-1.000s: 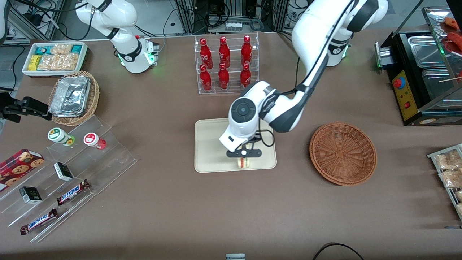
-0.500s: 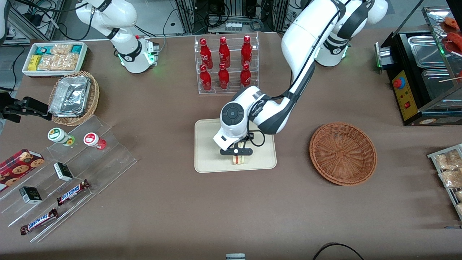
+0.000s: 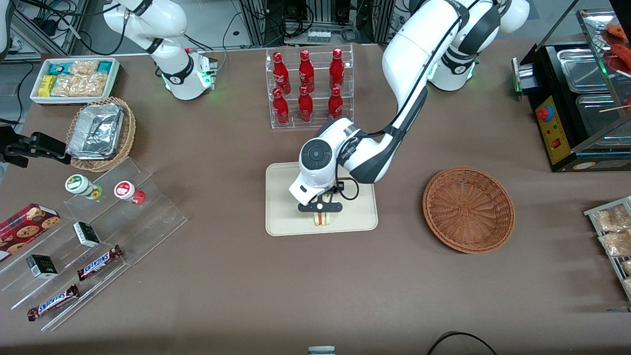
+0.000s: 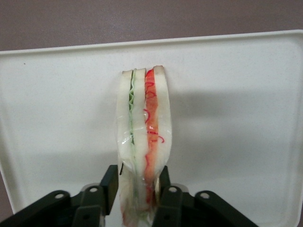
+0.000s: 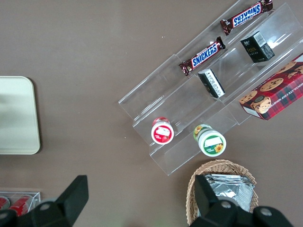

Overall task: Place sandwich from basket to tray
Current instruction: 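Lower the sandwich onto the tray and open the left gripper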

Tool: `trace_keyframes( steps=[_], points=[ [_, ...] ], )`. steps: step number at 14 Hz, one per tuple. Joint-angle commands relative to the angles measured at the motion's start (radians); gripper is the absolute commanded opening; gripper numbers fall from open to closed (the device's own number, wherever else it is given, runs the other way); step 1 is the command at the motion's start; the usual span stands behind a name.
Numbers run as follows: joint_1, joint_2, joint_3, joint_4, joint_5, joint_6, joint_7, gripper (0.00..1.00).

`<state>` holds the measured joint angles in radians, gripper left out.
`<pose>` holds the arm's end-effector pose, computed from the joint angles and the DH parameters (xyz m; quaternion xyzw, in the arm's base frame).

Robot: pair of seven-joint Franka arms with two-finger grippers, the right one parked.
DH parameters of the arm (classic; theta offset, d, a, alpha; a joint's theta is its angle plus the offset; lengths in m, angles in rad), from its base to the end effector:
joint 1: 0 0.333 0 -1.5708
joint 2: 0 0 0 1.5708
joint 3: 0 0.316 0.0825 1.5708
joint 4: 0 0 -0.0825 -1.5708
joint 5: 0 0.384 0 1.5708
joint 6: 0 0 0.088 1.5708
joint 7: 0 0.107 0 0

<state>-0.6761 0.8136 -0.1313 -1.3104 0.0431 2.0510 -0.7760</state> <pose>0.5267 -0.5152 0.2488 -0.9990 0.0075 0.0443 0.0029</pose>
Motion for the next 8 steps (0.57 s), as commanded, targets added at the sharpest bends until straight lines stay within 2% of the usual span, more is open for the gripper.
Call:
trace_keyframes(
  steps=[1,5,8],
  points=[
    [-0.008,0.006,0.004,0.028,-0.005,-0.011,-0.022,0.99],
    [0.006,-0.057,0.010,0.037,-0.011,-0.086,-0.031,1.00],
    [0.073,-0.174,0.013,0.028,-0.061,-0.178,-0.032,1.00]
  ],
)
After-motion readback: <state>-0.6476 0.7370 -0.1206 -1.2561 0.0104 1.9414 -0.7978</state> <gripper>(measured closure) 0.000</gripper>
